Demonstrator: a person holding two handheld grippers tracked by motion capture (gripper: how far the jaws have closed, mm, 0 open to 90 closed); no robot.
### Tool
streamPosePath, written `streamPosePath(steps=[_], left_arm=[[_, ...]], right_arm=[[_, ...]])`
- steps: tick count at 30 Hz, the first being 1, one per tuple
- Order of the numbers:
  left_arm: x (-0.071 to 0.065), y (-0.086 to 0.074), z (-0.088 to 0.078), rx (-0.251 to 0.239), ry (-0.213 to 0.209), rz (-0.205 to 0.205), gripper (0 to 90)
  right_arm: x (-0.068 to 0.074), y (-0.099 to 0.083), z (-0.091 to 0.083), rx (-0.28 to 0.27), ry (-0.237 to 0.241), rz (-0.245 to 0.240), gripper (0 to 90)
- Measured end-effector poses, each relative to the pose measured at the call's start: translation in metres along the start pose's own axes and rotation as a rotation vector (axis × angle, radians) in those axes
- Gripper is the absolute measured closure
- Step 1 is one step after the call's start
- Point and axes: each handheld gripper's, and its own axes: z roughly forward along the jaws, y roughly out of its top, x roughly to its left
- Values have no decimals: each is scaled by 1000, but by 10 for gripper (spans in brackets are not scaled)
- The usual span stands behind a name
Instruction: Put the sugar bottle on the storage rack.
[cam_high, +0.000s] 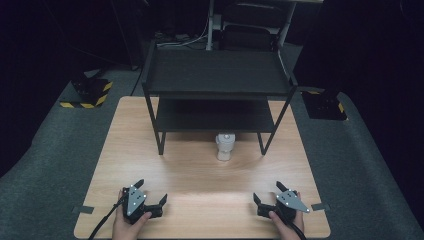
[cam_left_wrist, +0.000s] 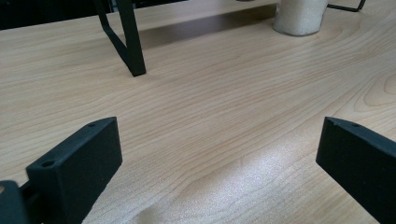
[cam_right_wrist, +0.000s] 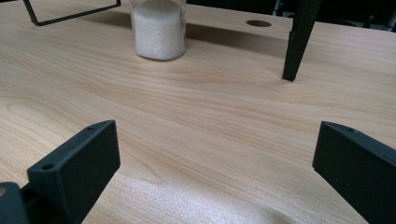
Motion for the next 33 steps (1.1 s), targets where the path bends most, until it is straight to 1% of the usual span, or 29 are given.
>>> streamPosePath(steps=[7,13,15,17,18,19,21,22,23,24,30,31,33], left_arm=[[0,0,-1,-1,2,1,5],[1,-1,-1,-2,-3,-6,5],[1,0,-1,-1,-6,-9,5],[2,0,-1,0,-7,-11,5],[2,0,-1,-1,-7,-11,5],[2,0,-1,-1,-7,-11,5],[1,-1,-1,-2,-6,-11,5],[1,-1,-1,-3,-5,-11,5],[1,-1,-1,-3,-5,-12,5],[1,-1,-1,-3,-5,-12,5],[2,-1,-2,-5,-7,-15,5],[2,-2,-2,-5,-8,-14,5],[2,-2,-2,-6,-9,-13,5]], right_arm=[[0,0,0,-4,-2,4,5],[-4,0,-1,-31,-12,62,5],[-4,3,-2,-36,-11,54,5],[-4,8,-3,-47,-7,46,5],[-3,13,-4,-59,-2,33,5],[-3,13,-4,-59,-2,33,5],[-2,21,-4,-66,6,22,5],[-1,28,-3,-84,16,25,5],[0,32,-2,-90,16,19,5],[0,32,-2,-90,16,19,5],[7,56,7,-107,35,-10,5],[10,63,12,-112,43,-14,5],[13,69,17,-111,48,-20,5]])
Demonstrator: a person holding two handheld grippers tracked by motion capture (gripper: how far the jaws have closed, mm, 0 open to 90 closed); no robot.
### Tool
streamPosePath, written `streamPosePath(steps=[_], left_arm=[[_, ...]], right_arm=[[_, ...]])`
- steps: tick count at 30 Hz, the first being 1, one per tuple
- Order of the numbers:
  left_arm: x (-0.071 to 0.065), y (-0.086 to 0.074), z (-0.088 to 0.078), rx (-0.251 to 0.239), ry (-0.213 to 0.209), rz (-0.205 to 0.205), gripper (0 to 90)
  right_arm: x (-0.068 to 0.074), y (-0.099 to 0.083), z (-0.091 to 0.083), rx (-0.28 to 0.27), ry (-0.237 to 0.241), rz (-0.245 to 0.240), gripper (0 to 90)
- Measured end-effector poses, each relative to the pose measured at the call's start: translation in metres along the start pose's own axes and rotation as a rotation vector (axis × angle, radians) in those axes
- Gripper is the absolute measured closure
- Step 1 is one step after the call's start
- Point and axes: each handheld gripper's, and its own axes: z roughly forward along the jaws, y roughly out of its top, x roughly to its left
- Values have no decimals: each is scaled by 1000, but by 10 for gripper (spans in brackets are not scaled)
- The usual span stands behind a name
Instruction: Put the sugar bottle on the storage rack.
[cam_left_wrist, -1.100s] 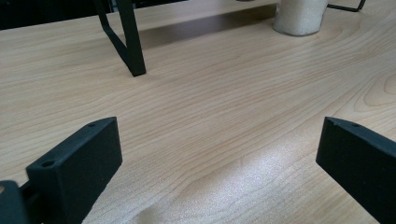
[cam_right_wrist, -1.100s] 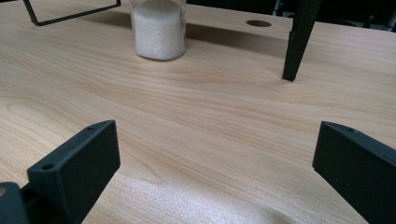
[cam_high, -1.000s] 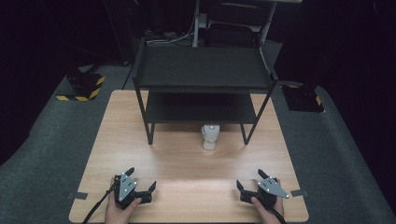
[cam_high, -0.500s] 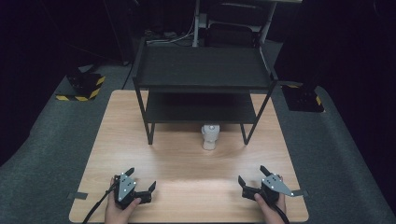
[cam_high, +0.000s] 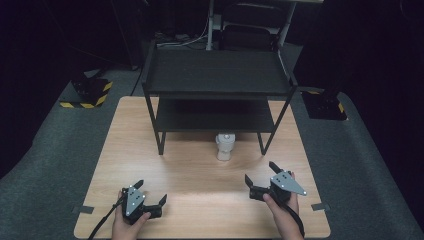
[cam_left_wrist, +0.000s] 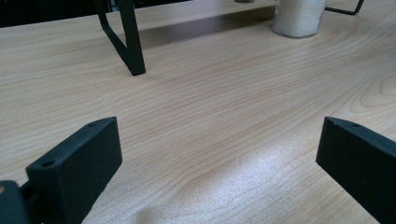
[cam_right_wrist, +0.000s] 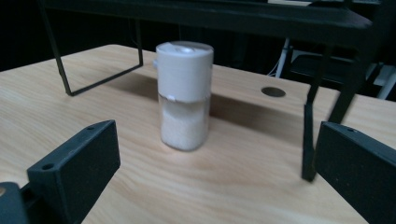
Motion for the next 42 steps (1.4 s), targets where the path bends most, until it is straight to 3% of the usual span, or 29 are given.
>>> streamPosePath(steps=[12,20,29,36,42], left_arm=[[1,-1,0,-3,-7,-7,5],[3,-1,-1,-7,-14,-10,5],[4,-2,-1,-8,-19,-9,5],[5,-2,-2,-10,-22,-10,5],[5,-2,-2,-10,-23,-12,5]], right_arm=[[16,19,41,18,25,-5,5],[35,21,74,17,-13,-11,6],[44,14,105,36,-44,-2,7],[48,4,129,17,-70,18,10],[60,3,146,7,-133,16,97]])
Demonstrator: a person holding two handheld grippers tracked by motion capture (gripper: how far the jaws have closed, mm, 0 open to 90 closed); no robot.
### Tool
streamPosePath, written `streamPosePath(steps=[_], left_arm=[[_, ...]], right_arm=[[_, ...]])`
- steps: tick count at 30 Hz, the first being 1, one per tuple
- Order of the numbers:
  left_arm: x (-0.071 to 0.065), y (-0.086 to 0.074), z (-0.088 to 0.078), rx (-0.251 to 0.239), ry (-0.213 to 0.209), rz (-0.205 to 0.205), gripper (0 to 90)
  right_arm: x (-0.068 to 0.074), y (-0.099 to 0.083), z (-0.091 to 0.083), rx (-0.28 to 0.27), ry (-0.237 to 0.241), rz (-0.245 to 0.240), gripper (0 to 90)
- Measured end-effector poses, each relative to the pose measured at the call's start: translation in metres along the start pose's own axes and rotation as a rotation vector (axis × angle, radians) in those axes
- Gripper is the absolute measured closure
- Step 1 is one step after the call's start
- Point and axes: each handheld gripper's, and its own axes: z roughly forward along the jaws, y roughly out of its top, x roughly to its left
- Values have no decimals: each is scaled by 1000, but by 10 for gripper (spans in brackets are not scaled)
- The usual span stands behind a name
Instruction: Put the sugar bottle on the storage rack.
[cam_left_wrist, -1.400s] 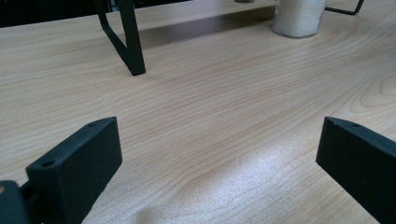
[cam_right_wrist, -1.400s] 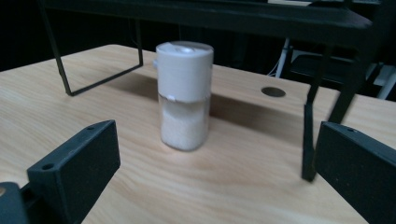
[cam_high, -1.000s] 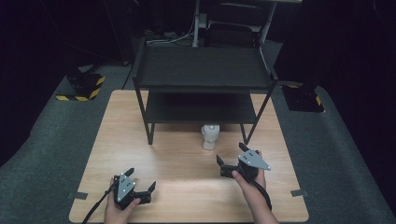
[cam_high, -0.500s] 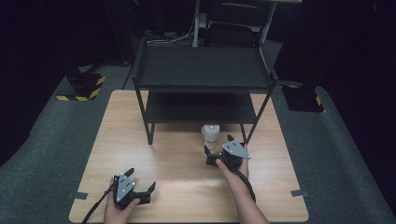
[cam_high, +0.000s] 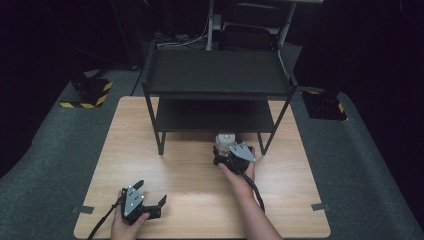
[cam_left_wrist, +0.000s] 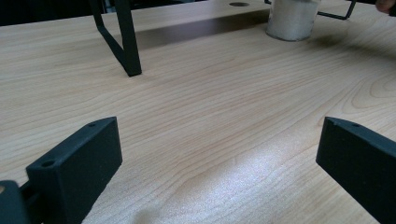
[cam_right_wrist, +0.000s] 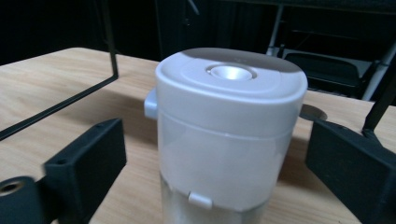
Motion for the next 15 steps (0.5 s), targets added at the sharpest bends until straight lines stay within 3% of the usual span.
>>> streamPosePath(steps=[4,7,15], left_arm=[[0,0,0,-1,-1,-4,5],[0,-1,0,-2,-1,-6,5],[1,0,-1,-1,-2,-5,5]], right_arm=[[8,-2,5,-2,-33,-8,178],[13,-6,8,-17,-60,13,234],[22,-8,11,-23,-91,34,293]])
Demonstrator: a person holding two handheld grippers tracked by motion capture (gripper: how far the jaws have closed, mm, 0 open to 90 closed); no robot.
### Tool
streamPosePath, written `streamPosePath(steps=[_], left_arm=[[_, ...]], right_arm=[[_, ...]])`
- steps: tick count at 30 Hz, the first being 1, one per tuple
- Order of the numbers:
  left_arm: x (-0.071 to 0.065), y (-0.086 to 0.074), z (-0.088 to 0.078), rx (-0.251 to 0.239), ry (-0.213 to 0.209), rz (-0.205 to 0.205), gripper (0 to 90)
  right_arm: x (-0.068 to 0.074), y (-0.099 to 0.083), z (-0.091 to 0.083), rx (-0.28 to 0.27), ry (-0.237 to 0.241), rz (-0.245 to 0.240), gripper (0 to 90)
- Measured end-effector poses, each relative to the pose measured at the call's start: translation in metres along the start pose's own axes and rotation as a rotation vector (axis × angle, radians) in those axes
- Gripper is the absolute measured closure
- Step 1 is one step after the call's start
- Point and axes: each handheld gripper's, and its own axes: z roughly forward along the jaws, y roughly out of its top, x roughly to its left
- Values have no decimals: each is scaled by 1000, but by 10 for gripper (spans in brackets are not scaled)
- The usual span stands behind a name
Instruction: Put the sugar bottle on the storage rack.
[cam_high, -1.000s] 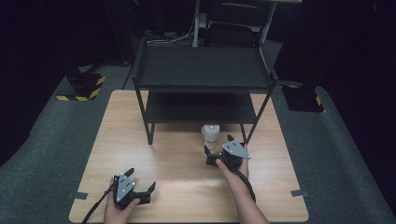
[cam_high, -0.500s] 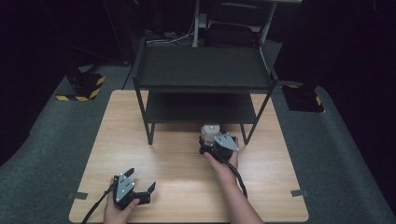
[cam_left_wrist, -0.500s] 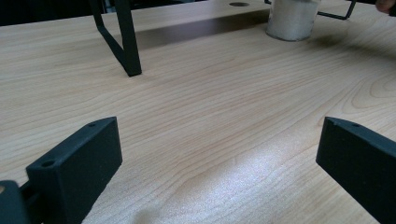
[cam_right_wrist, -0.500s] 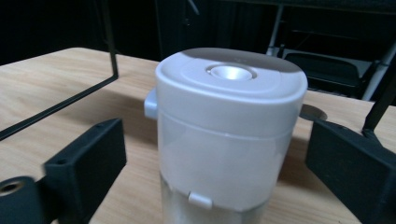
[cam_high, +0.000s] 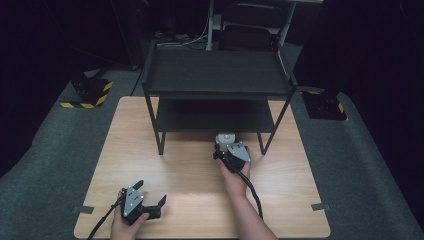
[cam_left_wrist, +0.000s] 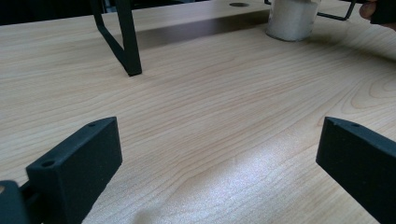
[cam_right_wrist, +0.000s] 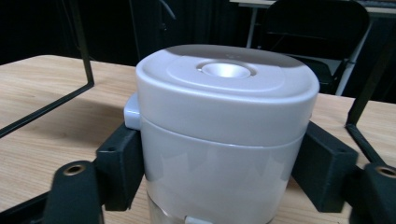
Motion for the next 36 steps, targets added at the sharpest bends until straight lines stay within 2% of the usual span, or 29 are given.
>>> streamPosePath(steps=[8,19,26,36], left_arm=[[0,0,0,0,-1,0,5],[0,-1,0,-3,-1,1,5],[0,-1,0,-3,1,1,5],[-1,-1,0,-3,3,3,5]], right_arm=[[1,2,-1,6,-8,2,300],[-9,7,-8,29,16,-32,301],[-20,3,-25,21,32,-32,301],[-33,-2,-58,2,60,-42,302]])
